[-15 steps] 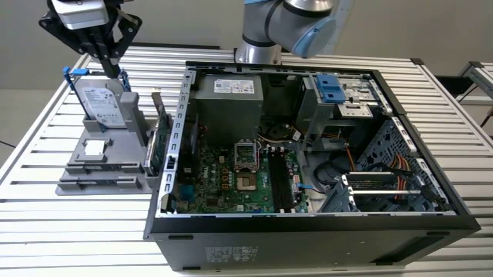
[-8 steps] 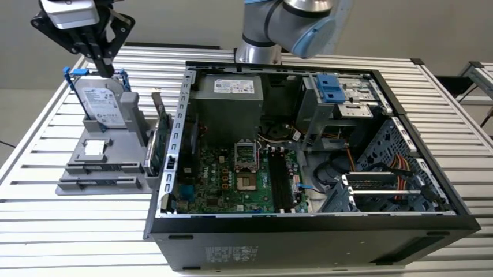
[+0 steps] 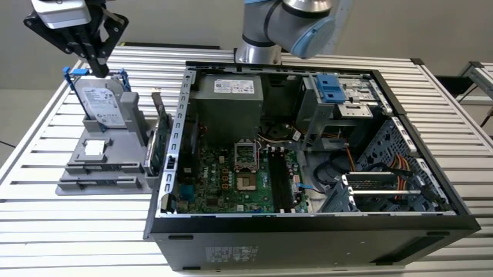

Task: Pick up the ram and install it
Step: 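Reach for the ram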

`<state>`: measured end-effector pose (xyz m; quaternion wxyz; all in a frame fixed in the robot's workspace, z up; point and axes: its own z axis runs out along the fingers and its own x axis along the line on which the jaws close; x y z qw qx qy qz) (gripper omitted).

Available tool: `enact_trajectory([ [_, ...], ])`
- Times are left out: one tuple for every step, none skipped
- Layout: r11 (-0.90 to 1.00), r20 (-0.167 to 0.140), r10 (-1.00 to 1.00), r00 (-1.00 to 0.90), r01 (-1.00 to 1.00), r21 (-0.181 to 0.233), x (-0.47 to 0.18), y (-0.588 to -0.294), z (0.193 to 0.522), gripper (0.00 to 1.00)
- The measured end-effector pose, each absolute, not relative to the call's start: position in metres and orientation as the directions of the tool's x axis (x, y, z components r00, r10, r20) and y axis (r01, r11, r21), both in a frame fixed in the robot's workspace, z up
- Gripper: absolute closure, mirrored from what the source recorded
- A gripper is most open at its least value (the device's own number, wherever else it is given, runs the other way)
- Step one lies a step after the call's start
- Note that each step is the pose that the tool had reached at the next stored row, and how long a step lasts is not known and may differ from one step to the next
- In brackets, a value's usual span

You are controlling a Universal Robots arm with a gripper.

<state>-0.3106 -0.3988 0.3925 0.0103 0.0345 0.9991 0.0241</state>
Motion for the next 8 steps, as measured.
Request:
enact_trajectory([
  [0.996,-0.019,0.069,-0.997,0.068,0.049,-0.3113,-0.3988,0.3925,1.0],
  [0.996,-0.019,0.069,-0.997,0.068,0.049,-0.3122,-0.3988,0.3925,1.0],
  [0.996,-0.019,0.069,-0.997,0.068,0.049,-0.3129,-0.3988,0.3925,1.0],
  [0.996,-0.019,0.069,-0.997,0.068,0.049,-0.3139,-0.3988,0.3925,1.0],
  [0.996,-0.019,0.069,-0.997,0.068,0.049,-0.3149,-0.3988,0.3925,1.0],
  [0.996,-0.019,0.069,-0.997,0.068,0.049,-0.3156,-0.3988,0.3924,1.0],
  [0.996,-0.019,0.069,-0.997,0.068,0.049,-0.3164,-0.3988,0.3925,1.0],
  [0.996,-0.019,0.069,-0.997,0.068,0.049,-0.3174,-0.3988,0.3925,1.0],
])
